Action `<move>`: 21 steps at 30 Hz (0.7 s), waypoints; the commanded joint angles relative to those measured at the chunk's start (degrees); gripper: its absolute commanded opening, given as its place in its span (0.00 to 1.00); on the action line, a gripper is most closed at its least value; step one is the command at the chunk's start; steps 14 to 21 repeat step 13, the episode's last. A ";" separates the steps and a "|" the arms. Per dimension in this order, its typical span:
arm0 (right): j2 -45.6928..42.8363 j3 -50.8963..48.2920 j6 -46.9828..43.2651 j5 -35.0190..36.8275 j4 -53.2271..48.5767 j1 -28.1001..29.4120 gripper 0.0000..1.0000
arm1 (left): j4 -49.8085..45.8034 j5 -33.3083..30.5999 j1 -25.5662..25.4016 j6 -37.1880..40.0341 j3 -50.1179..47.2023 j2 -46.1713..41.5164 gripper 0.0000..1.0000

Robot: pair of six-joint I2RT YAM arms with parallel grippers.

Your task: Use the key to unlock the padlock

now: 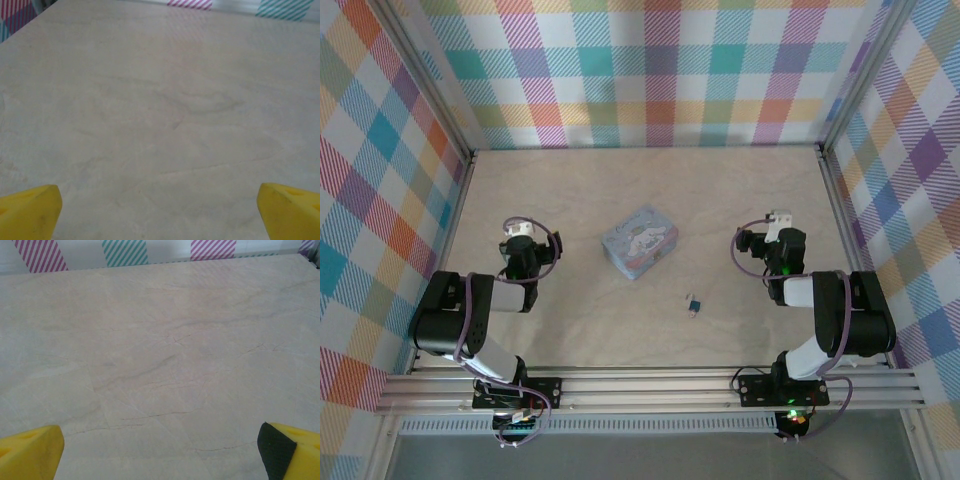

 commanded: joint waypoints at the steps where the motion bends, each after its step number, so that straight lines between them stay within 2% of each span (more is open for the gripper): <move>1: -0.16 0.32 0.50 -0.83 0.18 0.11 1.00 | -0.39 1.36 0.60 0.79 0.53 -0.21 1.00; 21: -0.12 0.55 -0.03 -2.30 -0.29 0.06 1.00 | -1.56 0.69 -0.28 1.83 1.14 -0.17 1.00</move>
